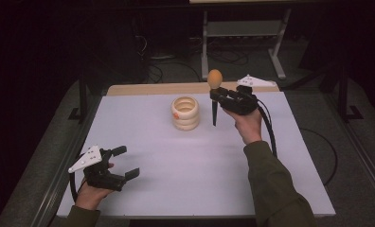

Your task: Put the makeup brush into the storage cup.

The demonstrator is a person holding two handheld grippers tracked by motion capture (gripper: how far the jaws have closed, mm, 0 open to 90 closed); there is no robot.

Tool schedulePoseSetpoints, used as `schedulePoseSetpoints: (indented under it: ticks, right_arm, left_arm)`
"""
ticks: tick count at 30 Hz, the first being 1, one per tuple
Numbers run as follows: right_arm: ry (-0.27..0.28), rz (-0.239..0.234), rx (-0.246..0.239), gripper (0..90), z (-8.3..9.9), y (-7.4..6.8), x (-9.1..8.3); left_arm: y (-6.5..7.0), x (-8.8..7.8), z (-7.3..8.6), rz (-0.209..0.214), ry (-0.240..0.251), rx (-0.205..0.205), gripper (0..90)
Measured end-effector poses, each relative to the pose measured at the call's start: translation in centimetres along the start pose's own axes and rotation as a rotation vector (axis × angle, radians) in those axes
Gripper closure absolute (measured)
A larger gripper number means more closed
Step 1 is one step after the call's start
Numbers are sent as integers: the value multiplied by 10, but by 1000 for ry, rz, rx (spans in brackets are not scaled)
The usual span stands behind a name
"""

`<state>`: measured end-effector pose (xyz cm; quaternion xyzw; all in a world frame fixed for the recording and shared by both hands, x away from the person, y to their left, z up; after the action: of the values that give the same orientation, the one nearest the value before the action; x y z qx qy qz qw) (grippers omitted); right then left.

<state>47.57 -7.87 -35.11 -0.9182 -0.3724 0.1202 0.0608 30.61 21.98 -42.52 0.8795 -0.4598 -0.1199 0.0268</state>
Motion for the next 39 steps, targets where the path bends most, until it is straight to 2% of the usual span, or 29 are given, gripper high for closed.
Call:
schedulePoseSetpoints:
  ticks: [14,19,30,39]
  right_arm:
    - [14,-11,0,617,-8,-4,20]
    - [22,-12,19,617,-10,-6,29]
    - [23,-18,25,617,-16,-11,48]
    - [34,-16,9,617,-24,-16,61]
  left_arm:
    - [-1,0,0,1,6,-1,0]
    - [-1,-1,-1,-1,8,-4,0]
    - [-1,0,-1,3,6,2,0]
    - [-1,-1,-1,2,8,-2,0]
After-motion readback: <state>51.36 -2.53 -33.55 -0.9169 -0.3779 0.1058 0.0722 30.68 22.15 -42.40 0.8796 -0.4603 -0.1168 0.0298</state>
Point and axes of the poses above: each handheld gripper's, and its own axes: x roughly forward along the jaws, z roughly out of its underside, y roughly to its right, the point moved 9 cm from there along x, roughly forward along the jaws, and after that the axes turned 4 degrees about y, right-handed, at the moved point
